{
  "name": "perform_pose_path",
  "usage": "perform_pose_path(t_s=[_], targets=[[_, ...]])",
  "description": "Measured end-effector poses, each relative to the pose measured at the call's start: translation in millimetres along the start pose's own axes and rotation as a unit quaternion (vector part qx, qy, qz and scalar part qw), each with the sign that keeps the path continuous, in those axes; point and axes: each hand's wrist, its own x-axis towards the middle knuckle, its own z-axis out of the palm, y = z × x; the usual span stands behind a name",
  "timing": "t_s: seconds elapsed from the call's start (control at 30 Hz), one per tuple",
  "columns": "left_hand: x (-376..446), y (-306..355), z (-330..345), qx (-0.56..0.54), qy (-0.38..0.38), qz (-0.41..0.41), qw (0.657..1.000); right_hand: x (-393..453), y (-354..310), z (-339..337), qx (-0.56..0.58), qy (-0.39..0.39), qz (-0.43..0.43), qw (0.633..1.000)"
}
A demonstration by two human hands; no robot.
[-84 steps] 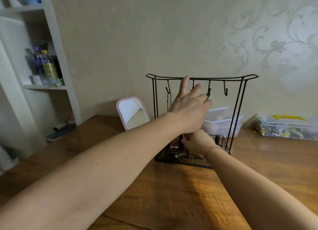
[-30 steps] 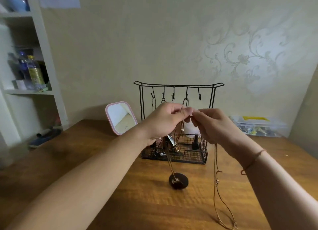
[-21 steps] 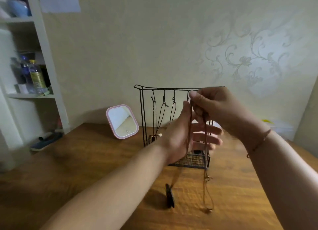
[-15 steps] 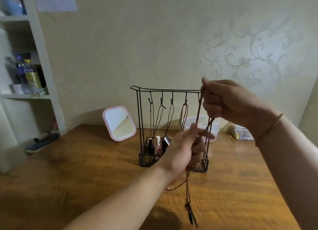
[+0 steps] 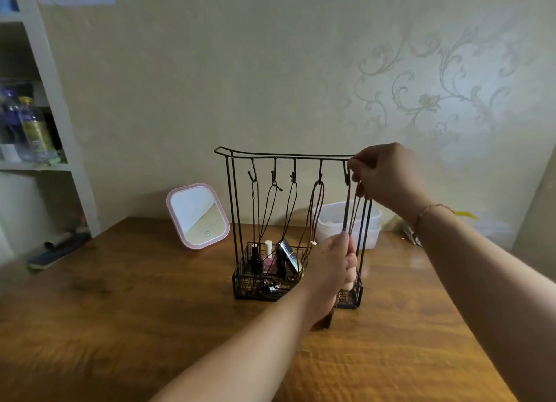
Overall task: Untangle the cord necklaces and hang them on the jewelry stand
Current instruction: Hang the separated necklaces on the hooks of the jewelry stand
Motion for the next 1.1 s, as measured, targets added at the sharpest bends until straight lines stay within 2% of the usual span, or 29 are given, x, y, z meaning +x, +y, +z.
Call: perform_pose_path(t_s=[0.2,0.37,0.47,0.57,0.63,0.73,0.8,0.87,0.9,0.97,1.03,1.1], targets=[[-4.4,-5.0,-2.6,-0.020,0.022,0.087,0.996,-4.5,2.3,6.5,0.024,0.075,-0.055,0.995],[-2.8,-10.0,0.0,-0.009,0.039,0.084,0.996,0.3,-1.4,11.2,-0.023,0.051,-0.078,0.995],[-0.9,-26.6,-3.1,0.015,0.031,0.048,0.998,-8.4,9.8,14.5,-0.030,0.010,-0.026,0.999],[-4.8,-46.4,-6.1,0.061,0.008,0.029,0.998,-40.7,22.1,21.6,0.071,-0.001,0.030,0.997],[-6.5,-57.2,-6.3,0.139,0.006,0.041,0.989,-71.4,28.6,32.8,0.122,-0.043,0.045,0.991],[-9.6,-65.7,-4.4,0.189,-0.010,0.052,0.981,-120.8,40.0,52.6,0.115,-0.198,0.080,0.970],[-15.5,-67.6,-4.5,0.190,0.002,0.051,0.980,-139.2,50.4,60.1,0.111,-0.230,0.080,0.964],[-18.6,-76.0,-11.8,0.243,0.001,0.077,0.967,-139.0,54.3,59.4,0.157,-0.224,0.073,0.959],[-20.6,-78.2,-13.7,0.255,-0.024,0.080,0.963,-133.3,53.8,59.4,0.200,-0.211,0.082,0.953],[-19.6,-71.8,-13.8,0.285,-0.054,0.075,0.954,-116.4,47.1,59.3,0.331,-0.161,0.138,0.920],[-9.8,-51.9,-10.9,0.278,-0.037,0.079,0.957,-95.7,36.2,58.9,0.407,-0.110,0.182,0.888],[6.4,-29.9,-6.7,0.319,-0.020,0.092,0.943,-74.1,27.6,58.2,0.391,-0.081,0.166,0.902]])
